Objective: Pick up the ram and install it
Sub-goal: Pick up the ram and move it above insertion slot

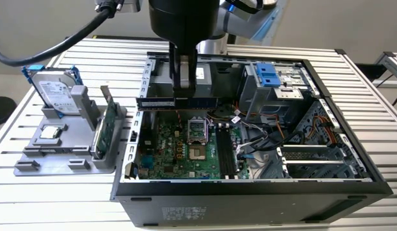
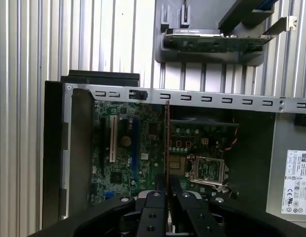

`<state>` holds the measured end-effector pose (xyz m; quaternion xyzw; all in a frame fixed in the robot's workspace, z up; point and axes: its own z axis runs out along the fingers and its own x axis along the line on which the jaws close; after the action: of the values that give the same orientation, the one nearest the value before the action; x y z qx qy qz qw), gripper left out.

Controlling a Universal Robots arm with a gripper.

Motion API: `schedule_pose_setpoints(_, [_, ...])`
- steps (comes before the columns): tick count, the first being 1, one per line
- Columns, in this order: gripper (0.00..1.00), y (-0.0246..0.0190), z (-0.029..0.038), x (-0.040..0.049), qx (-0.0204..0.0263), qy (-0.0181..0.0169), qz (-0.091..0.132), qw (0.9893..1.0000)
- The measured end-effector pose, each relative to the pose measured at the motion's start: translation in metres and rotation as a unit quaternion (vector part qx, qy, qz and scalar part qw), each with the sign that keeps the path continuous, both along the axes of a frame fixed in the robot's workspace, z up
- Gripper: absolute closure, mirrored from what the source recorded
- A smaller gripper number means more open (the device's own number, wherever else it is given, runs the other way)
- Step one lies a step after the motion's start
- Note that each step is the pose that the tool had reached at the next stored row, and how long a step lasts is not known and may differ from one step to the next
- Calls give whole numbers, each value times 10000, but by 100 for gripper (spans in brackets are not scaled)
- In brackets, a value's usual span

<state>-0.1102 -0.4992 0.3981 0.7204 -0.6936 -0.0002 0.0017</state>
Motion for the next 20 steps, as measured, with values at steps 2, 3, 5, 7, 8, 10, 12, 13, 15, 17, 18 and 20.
schedule_pose_setpoints(2, [100, 0, 0, 27, 0, 0, 0, 10000])
schedule_pose_setpoints(3, [100, 0, 0, 41, 0, 0, -1, 10000])
schedule_pose_setpoints(5, [100, 0, 0, 66, 0, 0, -1, 10000])
schedule_pose_setpoints(7, [100, 0, -1, 92, 1, 0, -2, 10000])
schedule_pose_setpoints(8, [100, 0, 0, 105, 0, 0, -2, 10000])
schedule_pose_setpoints(10, [100, 0, 0, 135, 0, 0, -3, 10000])
schedule_pose_setpoints(12, [100, 0, 0, 168, 0, 0, -4, 10000])
schedule_pose_setpoints(13, [100, 0, 0, 184, 0, 0, -4, 10000])
schedule_pose_setpoints(15, [100, 0, 0, 216, 0, 0, -5, 10000])
schedule_pose_setpoints(17, [100, 0, 0, 251, 0, 0, -5, 10000])
schedule_pose_setpoints(18, [100, 0, 0, 270, 0, 0, -5, 10000])
schedule_pose_setpoints(20, [100, 0, 0, 305, 0, 0, -5, 10000])
